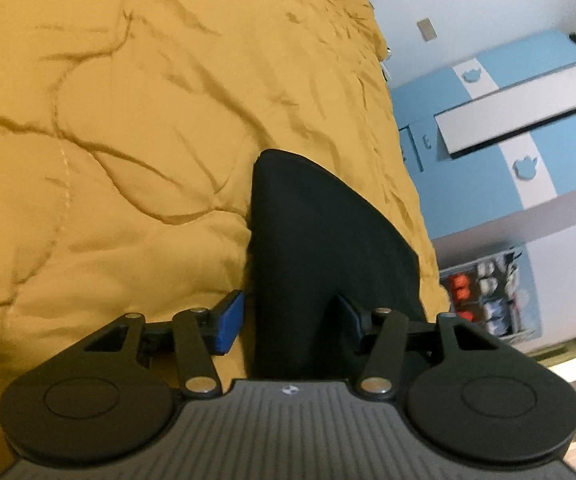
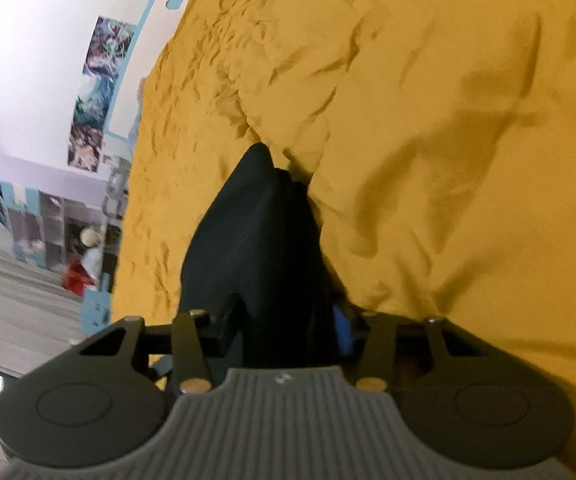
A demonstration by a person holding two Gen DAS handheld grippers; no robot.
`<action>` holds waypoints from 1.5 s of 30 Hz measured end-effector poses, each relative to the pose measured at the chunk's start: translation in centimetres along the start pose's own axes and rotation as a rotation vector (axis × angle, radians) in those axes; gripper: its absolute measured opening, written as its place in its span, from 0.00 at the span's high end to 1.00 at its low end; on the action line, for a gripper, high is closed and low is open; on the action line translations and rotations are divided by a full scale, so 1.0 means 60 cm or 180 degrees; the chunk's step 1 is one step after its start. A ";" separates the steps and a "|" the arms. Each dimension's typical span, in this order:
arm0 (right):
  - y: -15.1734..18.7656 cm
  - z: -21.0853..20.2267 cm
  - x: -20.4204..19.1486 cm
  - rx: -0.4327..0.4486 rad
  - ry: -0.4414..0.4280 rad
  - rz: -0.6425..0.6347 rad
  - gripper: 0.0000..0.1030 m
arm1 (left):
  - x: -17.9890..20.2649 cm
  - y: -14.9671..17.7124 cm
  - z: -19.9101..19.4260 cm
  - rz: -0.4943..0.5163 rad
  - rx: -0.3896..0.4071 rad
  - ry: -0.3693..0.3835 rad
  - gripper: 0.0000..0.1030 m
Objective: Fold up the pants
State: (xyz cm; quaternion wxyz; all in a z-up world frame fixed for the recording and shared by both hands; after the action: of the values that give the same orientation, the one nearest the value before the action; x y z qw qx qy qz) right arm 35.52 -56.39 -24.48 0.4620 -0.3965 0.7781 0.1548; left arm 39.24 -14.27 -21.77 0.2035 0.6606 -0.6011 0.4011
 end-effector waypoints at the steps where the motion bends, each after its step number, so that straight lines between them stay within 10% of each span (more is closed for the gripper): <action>1: 0.000 0.002 0.001 -0.0003 -0.0018 0.0002 0.66 | 0.000 0.000 0.004 -0.0010 0.0016 0.0022 0.44; 12: 0.005 -0.010 -0.031 0.0042 0.0142 -0.0254 0.80 | 0.045 0.001 -0.005 0.0250 0.0106 -0.0281 0.76; 32: 0.103 -0.120 -0.231 0.0230 -0.0007 -0.0828 0.85 | 0.174 0.047 -0.196 0.0959 0.0503 -0.0525 0.79; 45: 0.267 -0.067 -0.427 -0.0089 -0.0474 -0.1212 0.85 | 0.172 0.039 -0.461 0.1353 0.0764 -0.0922 0.79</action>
State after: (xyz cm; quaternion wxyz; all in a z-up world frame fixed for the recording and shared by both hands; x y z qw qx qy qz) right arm 27.55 -36.47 -2.81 0.5336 -0.5302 0.6506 0.1042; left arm 28.67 -0.47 2.21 -0.0528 0.5895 -0.6972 0.4045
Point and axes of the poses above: each gripper's, at about its wrist camera, not at the fingertips, and z roughly the way its jaws point, x to its right, y to its underside, the point moved 3 cm from there along z, roughly the way its jaws point, and after that the axes turned 5 degrees about -x, right-handed, at the moved point
